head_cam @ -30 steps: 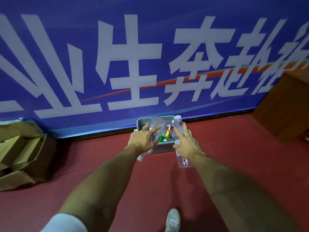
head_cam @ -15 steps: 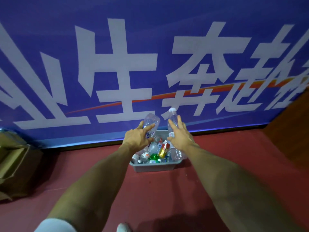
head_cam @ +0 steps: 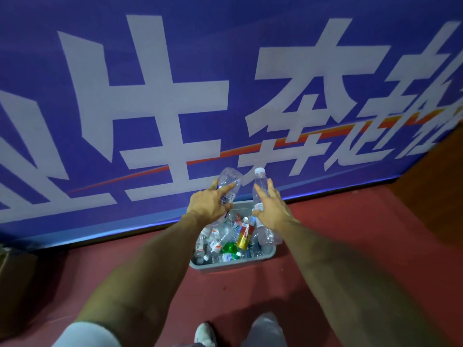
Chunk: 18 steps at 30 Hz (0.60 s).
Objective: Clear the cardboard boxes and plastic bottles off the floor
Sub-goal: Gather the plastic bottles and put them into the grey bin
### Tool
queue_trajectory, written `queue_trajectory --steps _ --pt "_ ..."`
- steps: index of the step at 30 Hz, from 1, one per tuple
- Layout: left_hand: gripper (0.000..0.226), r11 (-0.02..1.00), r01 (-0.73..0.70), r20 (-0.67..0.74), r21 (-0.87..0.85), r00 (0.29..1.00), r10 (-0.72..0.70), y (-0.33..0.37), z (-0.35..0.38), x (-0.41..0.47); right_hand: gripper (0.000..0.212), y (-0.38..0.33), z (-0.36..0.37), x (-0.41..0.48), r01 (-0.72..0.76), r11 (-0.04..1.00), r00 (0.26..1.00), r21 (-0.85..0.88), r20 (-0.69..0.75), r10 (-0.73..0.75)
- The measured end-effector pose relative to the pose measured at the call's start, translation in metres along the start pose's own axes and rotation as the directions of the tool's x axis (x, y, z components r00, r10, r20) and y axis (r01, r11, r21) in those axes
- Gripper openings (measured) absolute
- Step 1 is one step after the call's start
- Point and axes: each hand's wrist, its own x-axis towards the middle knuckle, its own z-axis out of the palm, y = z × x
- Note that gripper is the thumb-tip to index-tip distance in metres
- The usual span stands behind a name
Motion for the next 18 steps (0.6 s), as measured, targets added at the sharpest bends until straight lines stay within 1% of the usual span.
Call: queue_trajectory --steps 2,5,7,9,13,18 --pt "0.063 0.999 -0.029 0.016 0.033 0.999 0.029 -0.005 -0.001 0.013 0.083 -0.002 0.005 0.013 0.011 1.000 1.000 0.008 -0.001 -0.011" --pt "0.064 1.000 0.017 0.019 -0.014 1.000 -0.017 -0.012 0.005 0.038 0.083 -0.001 0.011 0.039 0.012 1.000 0.999 0.028 0.031 -0.013" --pt "0.065 1.000 0.008 0.009 -0.028 1.000 -0.007 -0.015 0.019 0.055 0.084 0.004 0.023 0.062 0.022 0.999 0.999 0.031 0.034 -0.023" --pt "0.065 1.000 0.004 0.006 -0.020 1.000 -0.004 -0.023 0.041 0.077 0.083 0.012 0.045 0.091 0.007 0.996 1.000 0.085 0.018 -0.008" --pt "0.066 0.993 0.088 -0.001 -0.084 0.996 -0.089 -0.050 0.123 0.130 0.083 0.047 0.111 0.163 -0.038 0.985 0.999 0.166 -0.008 0.040" --pt "0.068 0.977 0.173 0.038 -0.126 0.985 -0.169 -0.096 0.257 0.191 0.083 0.099 0.225 0.252 -0.038 0.989 0.999 0.146 0.023 0.035"
